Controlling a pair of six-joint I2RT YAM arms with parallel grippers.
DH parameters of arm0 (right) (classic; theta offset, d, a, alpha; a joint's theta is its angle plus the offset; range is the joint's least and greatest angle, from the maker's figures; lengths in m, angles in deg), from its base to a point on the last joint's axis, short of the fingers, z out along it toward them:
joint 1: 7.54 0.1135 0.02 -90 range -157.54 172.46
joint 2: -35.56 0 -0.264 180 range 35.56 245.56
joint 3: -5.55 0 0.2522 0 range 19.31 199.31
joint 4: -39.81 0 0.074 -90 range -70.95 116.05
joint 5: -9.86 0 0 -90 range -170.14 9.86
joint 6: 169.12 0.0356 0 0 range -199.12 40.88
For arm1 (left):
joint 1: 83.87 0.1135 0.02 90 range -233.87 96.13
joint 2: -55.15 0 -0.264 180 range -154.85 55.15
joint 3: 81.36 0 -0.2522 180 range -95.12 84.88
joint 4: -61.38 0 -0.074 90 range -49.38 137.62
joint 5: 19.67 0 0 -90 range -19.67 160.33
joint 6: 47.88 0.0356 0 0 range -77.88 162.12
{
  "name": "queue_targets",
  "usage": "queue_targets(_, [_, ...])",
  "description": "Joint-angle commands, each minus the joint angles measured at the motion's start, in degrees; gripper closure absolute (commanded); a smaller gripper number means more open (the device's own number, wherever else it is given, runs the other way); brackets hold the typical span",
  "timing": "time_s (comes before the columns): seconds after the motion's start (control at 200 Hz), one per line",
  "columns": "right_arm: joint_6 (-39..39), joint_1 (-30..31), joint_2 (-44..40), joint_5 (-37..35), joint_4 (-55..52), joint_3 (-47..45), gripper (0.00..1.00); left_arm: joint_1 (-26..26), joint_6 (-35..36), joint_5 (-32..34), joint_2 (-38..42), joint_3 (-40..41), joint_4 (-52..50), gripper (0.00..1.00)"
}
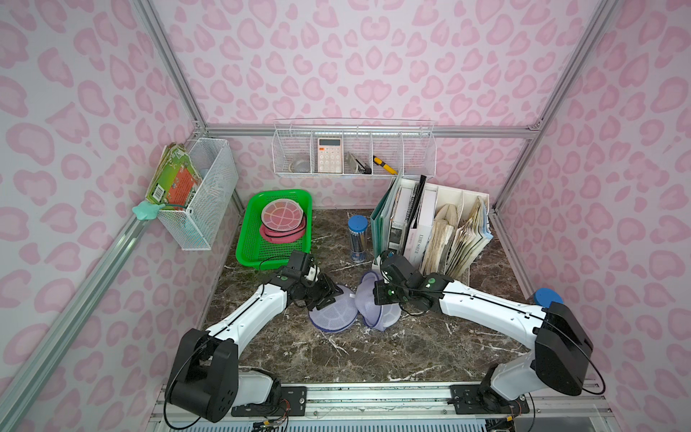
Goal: Turn the laundry bag inside out
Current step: Turn over the laundry bag at the center of the board.
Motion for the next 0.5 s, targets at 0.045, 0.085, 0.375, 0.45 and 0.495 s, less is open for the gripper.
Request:
queue_targets(0.045, [0.8, -0.4, -2.3, 0.2, 2.1, -1.8, 1.0, -0.1, -8.1, -3.5, -2.4, 2.9, 14.3, 0.5])
queue_targets(0.085, [0.9, -0.4, -2.6, 0.2, 2.2, -2.2, 1.0, -0.4, -9.4, -4.1, -3.4, 3.3, 16.5, 0.49])
queue_targets(0.375, [1.9, -0.7, -4.1, 0.5, 4.0, -4.7, 1.0, -3.6, -13.5, -6.5, -10.1, 3.6, 27.0, 0.52])
queue_targets(0.45, [1.9, -0.8, -4.3, 0.7, 4.5, -5.0, 1.0, -4.5, -14.2, -6.9, -11.7, 3.6, 28.4, 0.54])
queue_targets(0.495, [2.0, -0.9, -4.2, 0.8, 4.6, -5.1, 1.0, -5.0, -14.6, -7.1, -12.5, 3.6, 28.8, 0.54])
